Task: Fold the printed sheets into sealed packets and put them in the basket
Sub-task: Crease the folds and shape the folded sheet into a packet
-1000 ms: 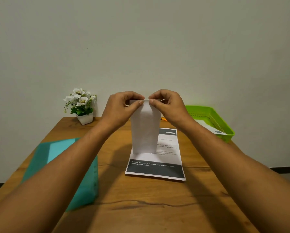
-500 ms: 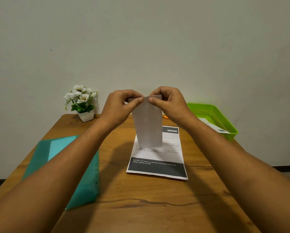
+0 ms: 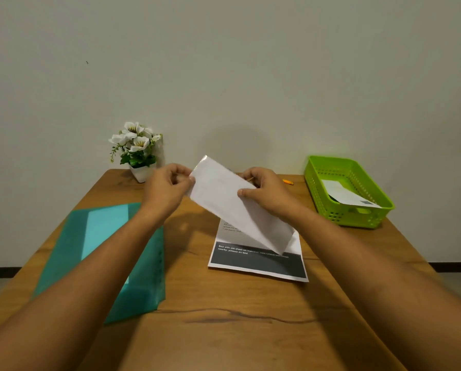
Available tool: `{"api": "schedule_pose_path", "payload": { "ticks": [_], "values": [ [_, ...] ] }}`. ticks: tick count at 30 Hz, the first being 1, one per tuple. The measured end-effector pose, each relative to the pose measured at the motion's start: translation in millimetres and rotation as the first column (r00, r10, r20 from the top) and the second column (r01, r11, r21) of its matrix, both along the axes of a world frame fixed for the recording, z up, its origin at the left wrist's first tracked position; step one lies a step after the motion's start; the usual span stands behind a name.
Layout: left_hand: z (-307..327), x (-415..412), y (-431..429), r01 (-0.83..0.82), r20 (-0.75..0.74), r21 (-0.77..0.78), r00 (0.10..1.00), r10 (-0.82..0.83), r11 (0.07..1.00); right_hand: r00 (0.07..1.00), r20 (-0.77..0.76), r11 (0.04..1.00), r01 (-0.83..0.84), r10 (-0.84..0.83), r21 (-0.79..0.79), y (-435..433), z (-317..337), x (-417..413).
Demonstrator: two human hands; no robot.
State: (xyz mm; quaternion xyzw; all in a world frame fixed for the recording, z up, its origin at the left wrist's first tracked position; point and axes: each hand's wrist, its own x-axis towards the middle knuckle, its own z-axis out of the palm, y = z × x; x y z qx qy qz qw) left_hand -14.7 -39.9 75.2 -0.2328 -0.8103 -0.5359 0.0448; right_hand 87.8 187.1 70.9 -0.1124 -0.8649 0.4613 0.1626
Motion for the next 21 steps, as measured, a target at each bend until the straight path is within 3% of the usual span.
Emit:
{"api": "schedule_pose_path", "payload": {
  "ticks": [3,7,12,15,21],
  "values": [
    [-32.6,-5.2,-7.1,-0.047,0.018,-0.259,0.998,0.054,0.965,0.993,0.121,0.985,-0.021,0.0,0.173,-7.9,-20.3,-7.9],
    [-62.6,-6.3,-6.4,-0.079,0.018,-0.46,0.995,0.098,0.885,0.972,0.232,0.957,-0.032,-0.037,0.287,-13.1,-46.2,-14.7],
    [-84.6,-11.9,-4.3,-0.078,-0.074,-0.551,0.996,0.044,0.831,0.957,0.282,0.886,-0.068,-0.073,0.459,-13.1,-66.4,-19.4],
    [-101.5,-11.9,-6.9,-0.081,-0.204,-0.588,0.978,-0.05,0.805,0.95,0.307,0.817,-0.129,-0.061,0.563,-17.4,-73.9,-22.9],
    [-111.0,-8.9,-8.7,-0.12,-0.364,-0.595,0.922,-0.133,0.795,0.917,0.358,0.641,-0.384,0.178,0.665,-50.5,-71.0,-42.8]
  ]
}}
